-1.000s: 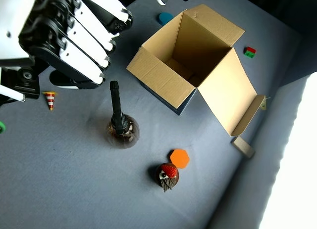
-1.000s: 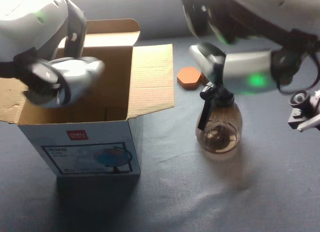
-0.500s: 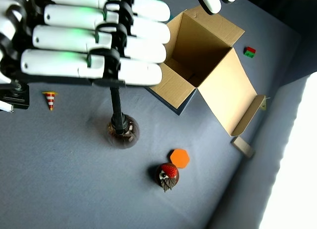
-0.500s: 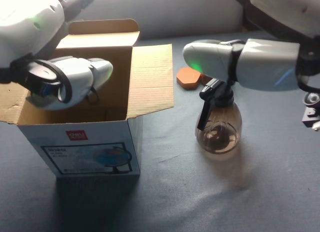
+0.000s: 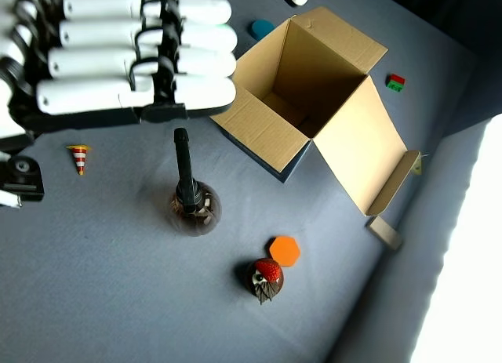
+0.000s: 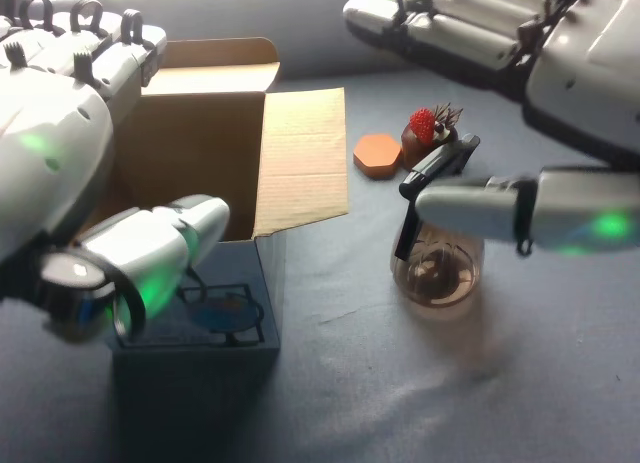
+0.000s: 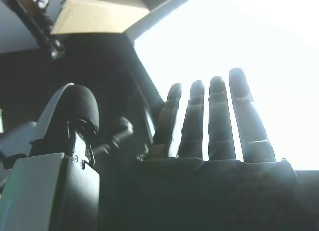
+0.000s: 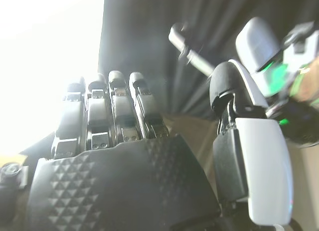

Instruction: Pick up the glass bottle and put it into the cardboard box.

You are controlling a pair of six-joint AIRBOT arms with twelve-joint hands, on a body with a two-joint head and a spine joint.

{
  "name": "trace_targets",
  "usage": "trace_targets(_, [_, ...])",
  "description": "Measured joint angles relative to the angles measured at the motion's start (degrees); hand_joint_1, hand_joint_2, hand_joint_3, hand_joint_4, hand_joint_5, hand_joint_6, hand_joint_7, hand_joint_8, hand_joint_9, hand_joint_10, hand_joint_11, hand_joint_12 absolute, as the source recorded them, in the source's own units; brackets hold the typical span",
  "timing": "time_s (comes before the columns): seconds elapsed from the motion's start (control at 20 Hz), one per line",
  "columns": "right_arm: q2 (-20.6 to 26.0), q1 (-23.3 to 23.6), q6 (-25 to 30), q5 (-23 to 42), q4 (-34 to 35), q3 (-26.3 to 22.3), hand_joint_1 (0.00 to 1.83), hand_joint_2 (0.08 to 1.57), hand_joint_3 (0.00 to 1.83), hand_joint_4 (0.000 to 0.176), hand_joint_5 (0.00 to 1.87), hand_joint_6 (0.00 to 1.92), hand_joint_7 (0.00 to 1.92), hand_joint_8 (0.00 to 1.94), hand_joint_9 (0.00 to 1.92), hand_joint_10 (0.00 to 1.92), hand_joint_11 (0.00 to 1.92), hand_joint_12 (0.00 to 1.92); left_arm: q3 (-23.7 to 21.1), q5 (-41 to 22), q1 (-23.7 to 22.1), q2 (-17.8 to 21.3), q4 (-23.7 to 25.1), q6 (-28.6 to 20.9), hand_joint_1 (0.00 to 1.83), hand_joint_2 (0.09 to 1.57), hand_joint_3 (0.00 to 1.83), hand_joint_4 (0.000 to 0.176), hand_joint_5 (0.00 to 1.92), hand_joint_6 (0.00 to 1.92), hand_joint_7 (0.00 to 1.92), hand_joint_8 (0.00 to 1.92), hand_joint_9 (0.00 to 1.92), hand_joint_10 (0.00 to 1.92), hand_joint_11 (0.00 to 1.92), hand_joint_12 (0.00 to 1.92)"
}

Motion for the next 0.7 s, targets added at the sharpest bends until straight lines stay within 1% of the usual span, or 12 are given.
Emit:
trace_targets(0.1, [-0.2, -1.1, 7.8, 3.3, -7.1, 3.9, 0.01, 1.22, 0.06, 0.000, 0.00, 0.00, 0.00, 0.00, 0.00, 0.00, 0.00, 0.00, -2.5, -2.1, 0.0, -0.2, -0.2, 0.0, 0.19, 1.23, 0.00, 0.000, 0.05, 0.00, 0.03, 0.00, 0.06, 0.00, 0.00, 0.28])
trace_targets(0.15, [-0.4, -1.4, 10.8, 3.8, -9.9, 5.2, 0.01, 1.22, 0.06, 0.000, 0.00, 0.00, 0.00, 0.00, 0.00, 0.00, 0.00, 0.00, -3.3, -3.2, 0.0, -0.4, -0.3, 0.0, 0.19, 1.23, 0.00, 0.000, 0.05, 0.00, 0.03, 0.00, 0.06, 0.00, 0.00, 0.29])
trace_targets(0.2, [-1.1, -2.0, 14.6, 4.4, -13.8, 6.8, 0.03, 1.22, 0.06, 0.000, 0.00, 0.00, 0.00, 0.00, 0.00, 0.00, 0.00, 0.00, -4.2, -4.2, 1.0, -0.5, 0.3, 0.1, 0.19, 1.23, 0.00, 0.000, 0.05, 0.00, 0.04, 0.00, 0.08, 0.01, 0.00, 0.38])
trace_targets(0.25, [-1.4, -2.1, 16.7, 4.6, -16.2, 7.5, 0.04, 1.22, 0.05, 0.000, 0.00, 0.00, 0.00, 0.00, 0.00, 0.00, 0.00, 0.00, -4.7, -4.4, 1.6, -0.7, 0.3, 0.1, 0.19, 1.23, 0.00, 0.000, 0.05, 0.00, 0.04, 0.00, 0.08, 0.01, 0.00, 0.42])
trace_targets(0.35, [-2.2, -2.0, 21.0, 6.3, -20.5, 9.1, 0.08, 1.21, 0.04, 0.000, 0.00, 0.00, 0.00, 0.00, 0.00, 0.00, 0.00, 0.00, -5.1, -4.9, 3.9, -0.9, 0.0, -0.4, 0.19, 1.23, 0.00, 0.000, 0.05, 0.00, 0.04, 0.00, 0.08, 0.01, 0.00, 0.43])
trace_targets(0.45, [-2.7, -2.0, 24.0, 6.8, -23.1, 10.9, 0.10, 1.21, 0.04, 0.000, 0.00, 0.00, 0.00, 0.00, 0.00, 0.00, 0.00, 0.00, -5.7, -6.3, 6.4, -1.6, -0.3, -2.5, 0.19, 1.22, 0.00, 0.000, 0.05, 0.00, 0.04, 0.00, 0.09, 0.01, 0.00, 0.43])
trace_targets(0.6, [-3.1, -2.8, 25.2, 6.3, -24.0, 13.0, 0.10, 1.21, 0.04, 0.000, 0.00, 0.00, 0.00, 0.00, 0.00, 0.00, 0.00, 0.00, -6.6, -9.0, 10.1, -4.1, 1.9, -5.9, 0.19, 1.22, 0.00, 0.000, 0.05, 0.00, 0.04, 0.00, 0.09, 0.01, 0.00, 0.43])
trace_targets(0.65, [-3.1, -2.8, 26.4, 6.0, -24.6, 13.4, 0.41, 1.12, 0.00, 0.000, 0.00, 0.00, 0.00, 0.00, 0.00, 0.00, 0.00, 0.00, -6.9, -10.3, 10.3, -5.1, 2.6, -6.7, 0.20, 1.22, 0.00, 0.000, 0.04, 0.00, 0.04, 0.00, 0.08, 0.00, 0.00, 0.40])
trace_targets(0.7, [-3.1, -2.3, 26.9, 5.8, -25.4, 13.5, 0.62, 1.08, 0.00, 0.000, 0.00, 0.00, 0.00, 0.00, 0.00, 0.00, 0.00, 0.00, -7.6, -12.1, 10.6, -6.2, 3.5, -6.9, 0.20, 1.22, 0.00, 0.000, 0.03, 0.00, 0.04, 0.00, 0.08, 0.00, 0.00, 0.40])
